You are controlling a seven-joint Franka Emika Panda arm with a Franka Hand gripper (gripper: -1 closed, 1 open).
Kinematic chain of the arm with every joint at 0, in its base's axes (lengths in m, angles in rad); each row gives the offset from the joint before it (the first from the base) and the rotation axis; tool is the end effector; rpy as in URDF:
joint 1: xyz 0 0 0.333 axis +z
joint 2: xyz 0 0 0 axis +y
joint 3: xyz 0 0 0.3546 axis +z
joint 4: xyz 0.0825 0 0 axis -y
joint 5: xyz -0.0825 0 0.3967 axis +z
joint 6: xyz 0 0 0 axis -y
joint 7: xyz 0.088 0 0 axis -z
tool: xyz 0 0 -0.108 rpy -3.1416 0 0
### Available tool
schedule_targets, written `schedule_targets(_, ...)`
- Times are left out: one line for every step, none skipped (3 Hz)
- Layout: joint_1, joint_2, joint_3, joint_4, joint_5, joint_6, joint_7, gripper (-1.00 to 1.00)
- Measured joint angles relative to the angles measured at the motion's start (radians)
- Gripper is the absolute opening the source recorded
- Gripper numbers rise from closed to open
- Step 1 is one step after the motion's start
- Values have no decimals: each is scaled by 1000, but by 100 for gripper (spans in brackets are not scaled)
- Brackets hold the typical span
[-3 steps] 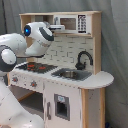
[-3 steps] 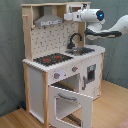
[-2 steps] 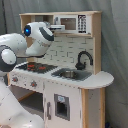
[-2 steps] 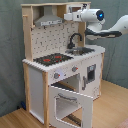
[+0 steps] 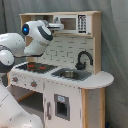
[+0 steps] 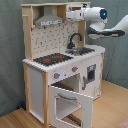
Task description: Play with the kitchen
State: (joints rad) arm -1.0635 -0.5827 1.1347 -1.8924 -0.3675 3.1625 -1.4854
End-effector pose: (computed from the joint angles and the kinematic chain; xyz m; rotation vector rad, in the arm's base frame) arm 0.4954 0.2791 0.7546 0.6184 1.5107 0.5845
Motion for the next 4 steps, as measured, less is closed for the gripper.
schedule_targets(34, -1, -10, -37, 0, 4, 3, 100)
schedule_targets(34, -1, -10, -37, 0, 4, 3, -100)
schedule_targets(70, -5, -47, -60, 0, 4, 9, -100)
schedule_targets(150, -19, -112, -105, 0, 4, 9, -100)
